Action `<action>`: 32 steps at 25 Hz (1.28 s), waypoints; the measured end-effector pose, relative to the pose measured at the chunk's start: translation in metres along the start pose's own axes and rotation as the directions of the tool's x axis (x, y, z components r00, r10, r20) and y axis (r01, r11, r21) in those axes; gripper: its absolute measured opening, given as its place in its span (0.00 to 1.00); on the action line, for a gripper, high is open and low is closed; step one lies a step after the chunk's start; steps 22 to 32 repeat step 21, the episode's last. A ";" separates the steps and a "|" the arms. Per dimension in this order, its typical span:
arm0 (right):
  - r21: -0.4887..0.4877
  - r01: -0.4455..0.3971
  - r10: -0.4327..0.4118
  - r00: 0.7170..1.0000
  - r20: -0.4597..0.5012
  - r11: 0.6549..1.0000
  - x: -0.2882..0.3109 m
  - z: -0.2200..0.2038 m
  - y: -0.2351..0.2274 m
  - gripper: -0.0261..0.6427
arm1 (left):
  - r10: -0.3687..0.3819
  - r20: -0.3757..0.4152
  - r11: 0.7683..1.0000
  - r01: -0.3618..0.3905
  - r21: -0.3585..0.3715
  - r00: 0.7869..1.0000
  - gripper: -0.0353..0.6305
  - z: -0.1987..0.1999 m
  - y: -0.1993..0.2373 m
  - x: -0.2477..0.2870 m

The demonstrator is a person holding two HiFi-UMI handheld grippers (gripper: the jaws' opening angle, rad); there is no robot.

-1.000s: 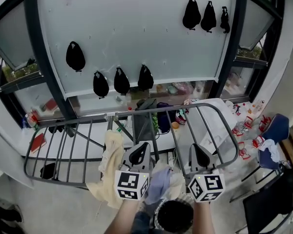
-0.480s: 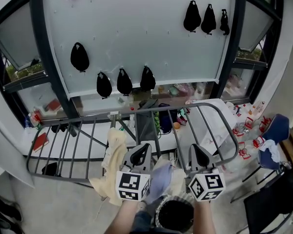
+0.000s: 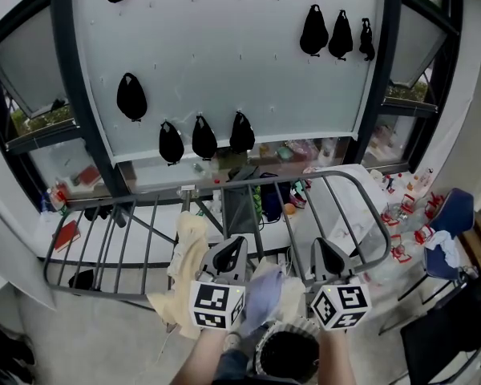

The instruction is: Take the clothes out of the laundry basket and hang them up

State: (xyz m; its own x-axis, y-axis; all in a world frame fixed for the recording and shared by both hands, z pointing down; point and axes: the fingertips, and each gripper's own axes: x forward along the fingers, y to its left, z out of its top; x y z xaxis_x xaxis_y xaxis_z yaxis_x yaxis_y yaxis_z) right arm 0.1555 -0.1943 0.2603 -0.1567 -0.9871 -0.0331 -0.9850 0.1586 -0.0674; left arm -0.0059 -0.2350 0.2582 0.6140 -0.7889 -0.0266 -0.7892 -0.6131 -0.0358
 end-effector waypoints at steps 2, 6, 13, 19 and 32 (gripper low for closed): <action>-0.004 -0.002 0.002 1.000 -0.002 1.000 -0.001 0.000 0.000 0.04 | -0.004 0.000 1.000 0.004 0.001 1.000 0.08 0.001 -0.002 0.000; 0.001 0.002 -0.002 1.000 -0.007 1.000 -0.004 0.001 0.000 0.04 | -0.009 0.000 1.000 0.009 0.000 1.000 0.08 0.001 -0.005 -0.002; -0.001 0.012 -0.012 1.000 -0.016 1.000 -0.007 -0.001 0.001 0.04 | -0.009 -0.001 1.000 0.008 -0.006 1.000 0.08 -0.001 -0.004 -0.004; 0.005 0.009 -0.009 1.000 -0.015 1.000 -0.005 -0.003 0.001 0.04 | -0.013 -0.005 1.000 0.013 -0.007 1.000 0.08 -0.004 -0.005 -0.003; 0.010 0.016 -0.016 1.000 -0.017 1.000 -0.005 -0.002 0.003 0.04 | -0.014 -0.004 1.000 0.014 -0.010 1.000 0.08 -0.004 -0.004 -0.003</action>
